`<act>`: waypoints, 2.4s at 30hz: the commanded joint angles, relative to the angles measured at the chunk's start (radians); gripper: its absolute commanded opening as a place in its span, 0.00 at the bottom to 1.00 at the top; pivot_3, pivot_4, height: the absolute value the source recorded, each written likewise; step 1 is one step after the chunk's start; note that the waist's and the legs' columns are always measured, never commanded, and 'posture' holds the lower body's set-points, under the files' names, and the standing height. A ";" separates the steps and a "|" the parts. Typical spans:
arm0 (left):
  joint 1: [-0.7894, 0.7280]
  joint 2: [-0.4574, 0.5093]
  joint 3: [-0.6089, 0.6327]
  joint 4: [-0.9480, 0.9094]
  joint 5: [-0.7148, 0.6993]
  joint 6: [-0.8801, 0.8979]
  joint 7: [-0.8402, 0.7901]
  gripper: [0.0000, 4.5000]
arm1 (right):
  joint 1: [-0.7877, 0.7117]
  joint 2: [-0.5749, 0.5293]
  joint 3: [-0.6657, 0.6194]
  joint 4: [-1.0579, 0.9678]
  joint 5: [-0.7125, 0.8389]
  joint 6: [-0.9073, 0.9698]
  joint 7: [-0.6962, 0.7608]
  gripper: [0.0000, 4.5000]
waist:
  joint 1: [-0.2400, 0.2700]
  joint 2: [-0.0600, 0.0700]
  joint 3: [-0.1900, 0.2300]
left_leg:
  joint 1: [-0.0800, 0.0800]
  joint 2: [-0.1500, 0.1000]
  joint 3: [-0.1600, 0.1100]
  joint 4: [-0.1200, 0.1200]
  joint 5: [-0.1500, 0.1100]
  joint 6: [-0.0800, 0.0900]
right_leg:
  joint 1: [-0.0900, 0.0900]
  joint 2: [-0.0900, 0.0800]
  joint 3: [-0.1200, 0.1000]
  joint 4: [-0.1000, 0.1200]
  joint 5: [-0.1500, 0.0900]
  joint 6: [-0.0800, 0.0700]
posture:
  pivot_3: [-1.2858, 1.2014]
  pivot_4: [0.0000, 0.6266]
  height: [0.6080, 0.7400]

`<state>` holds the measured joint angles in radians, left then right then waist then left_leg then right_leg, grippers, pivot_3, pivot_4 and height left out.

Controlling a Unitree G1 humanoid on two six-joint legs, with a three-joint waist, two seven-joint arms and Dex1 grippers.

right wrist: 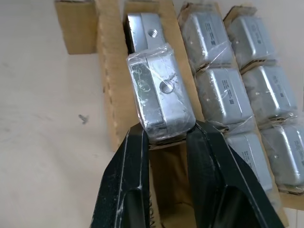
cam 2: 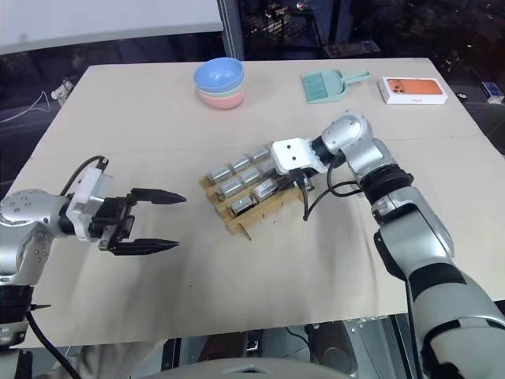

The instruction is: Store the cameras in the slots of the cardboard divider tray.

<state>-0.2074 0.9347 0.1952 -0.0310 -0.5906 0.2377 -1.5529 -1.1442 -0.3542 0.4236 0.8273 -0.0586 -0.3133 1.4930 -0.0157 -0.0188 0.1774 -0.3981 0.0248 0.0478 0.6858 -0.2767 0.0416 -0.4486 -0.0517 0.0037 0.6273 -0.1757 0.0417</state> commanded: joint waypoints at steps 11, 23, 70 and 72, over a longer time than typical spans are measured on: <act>-0.023 0.008 0.015 -0.009 -0.004 -0.019 -0.005 1.00 | -0.021 0.003 -0.048 -0.005 -0.016 0.023 -0.008 0.69 | 0.000 0.000 0.000 | 0.000 0.000 0.000 0.000 0.000 -0.001 | 0.000 0.000 0.000 0.000 0.000 0.000 | 0.52 0.24 1.00; -0.078 -0.031 -0.038 0.040 0.020 -0.044 -0.016 1.00 | 0.179 -0.272 -0.295 -0.236 0.123 0.380 -0.131 0.77 | 0.009 0.000 0.000 | -0.001 -0.001 0.000 0.000 -0.002 0.003 | 0.001 -0.001 0.000 -0.001 0.000 0.000 | 0.52 0.24 1.00; -0.411 -0.265 -0.183 0.177 0.083 0.192 0.253 1.00 | 0.426 -0.137 -0.175 -0.784 -0.001 0.155 -0.651 0.46 | 0.002 -0.001 -0.001 | 0.000 -0.001 -0.001 0.000 -0.002 0.004 | 0.001 0.002 0.002 -0.001 0.000 0.001 | 0.52 0.24 1.00; -0.449 -0.322 -0.196 0.191 0.102 0.227 0.337 1.00 | 0.376 -0.086 -0.125 -0.740 -0.054 0.055 -0.669 0.46 | 0.002 -0.001 -0.001 | -0.001 -0.001 -0.001 0.001 -0.002 0.004 | 0.001 0.001 0.002 -0.001 0.000 0.001 | 0.52 0.24 1.00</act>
<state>-0.6230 0.6358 0.0087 0.1588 -0.5030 0.4315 -1.2879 -0.7218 -0.4547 0.2747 0.0793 -0.0752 -0.1580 0.8469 -0.0133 -0.0199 0.1768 -0.3989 0.0236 0.0472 0.6874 -0.2786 0.0451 -0.4480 -0.0506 0.0059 0.6269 -0.1755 0.0427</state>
